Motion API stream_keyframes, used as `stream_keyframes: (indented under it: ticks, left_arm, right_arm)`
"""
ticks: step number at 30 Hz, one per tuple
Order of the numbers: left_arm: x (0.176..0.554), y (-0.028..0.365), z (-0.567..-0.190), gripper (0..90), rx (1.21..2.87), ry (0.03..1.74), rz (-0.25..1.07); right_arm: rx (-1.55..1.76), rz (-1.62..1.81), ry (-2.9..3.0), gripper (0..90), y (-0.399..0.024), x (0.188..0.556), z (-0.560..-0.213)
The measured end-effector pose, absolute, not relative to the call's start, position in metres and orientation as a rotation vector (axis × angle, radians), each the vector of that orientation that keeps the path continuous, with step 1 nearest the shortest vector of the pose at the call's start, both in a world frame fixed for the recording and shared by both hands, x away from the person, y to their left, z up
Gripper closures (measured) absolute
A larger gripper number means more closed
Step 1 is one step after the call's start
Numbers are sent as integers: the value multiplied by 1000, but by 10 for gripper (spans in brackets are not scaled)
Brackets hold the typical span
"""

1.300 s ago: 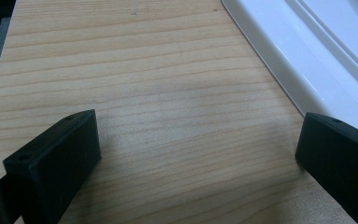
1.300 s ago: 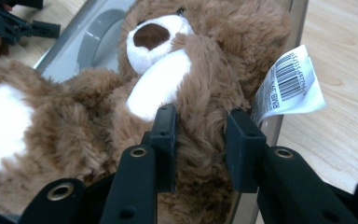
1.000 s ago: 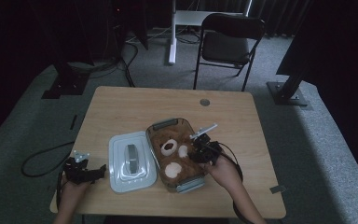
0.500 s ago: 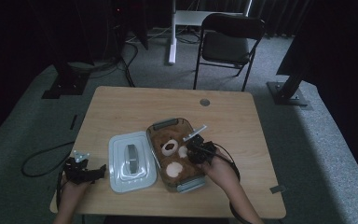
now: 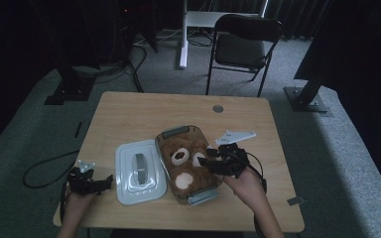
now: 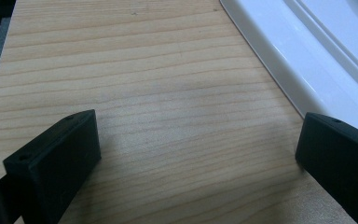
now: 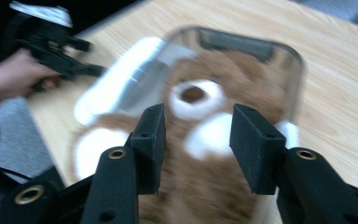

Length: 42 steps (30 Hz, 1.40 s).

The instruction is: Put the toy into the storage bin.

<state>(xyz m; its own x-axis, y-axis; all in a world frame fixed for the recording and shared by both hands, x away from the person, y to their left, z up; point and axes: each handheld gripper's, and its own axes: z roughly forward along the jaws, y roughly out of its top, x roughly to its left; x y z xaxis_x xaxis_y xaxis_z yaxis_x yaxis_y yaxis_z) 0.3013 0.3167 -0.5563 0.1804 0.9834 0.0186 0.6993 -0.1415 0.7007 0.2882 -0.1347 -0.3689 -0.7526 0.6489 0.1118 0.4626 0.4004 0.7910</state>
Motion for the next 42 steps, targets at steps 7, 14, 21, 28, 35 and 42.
stream_keyframes:
  ticks: [7, 14, 21, 28, 35, 42]
  left_arm:
    - [301, 317, -556, 5, 1907, 1577, 666]
    - [301, 317, -556, 5, 1907, 1578, 666]
    - [301, 317, -556, 5, 1908, 1578, 664]
    - [301, 317, -556, 5, 1907, 1577, 666]
    - [301, 317, -556, 4, 1908, 1578, 664]
    - [301, 317, -556, 5, 1909, 1578, 665]
  right_arm:
    - [837, 1250, 2622, 563, -101, 269, -388]
    - [866, 1097, 2655, 551, -85, 283, -411]
    - [863, 983, 2715, 540, -67, 298, -427]
    - [756, 713, 2776, 602, -41, 300, -443]
    - [768, 759, 2814, 565, -43, 303, -441]
    - [851, 1009, 2721, 385, -69, 303, -418]
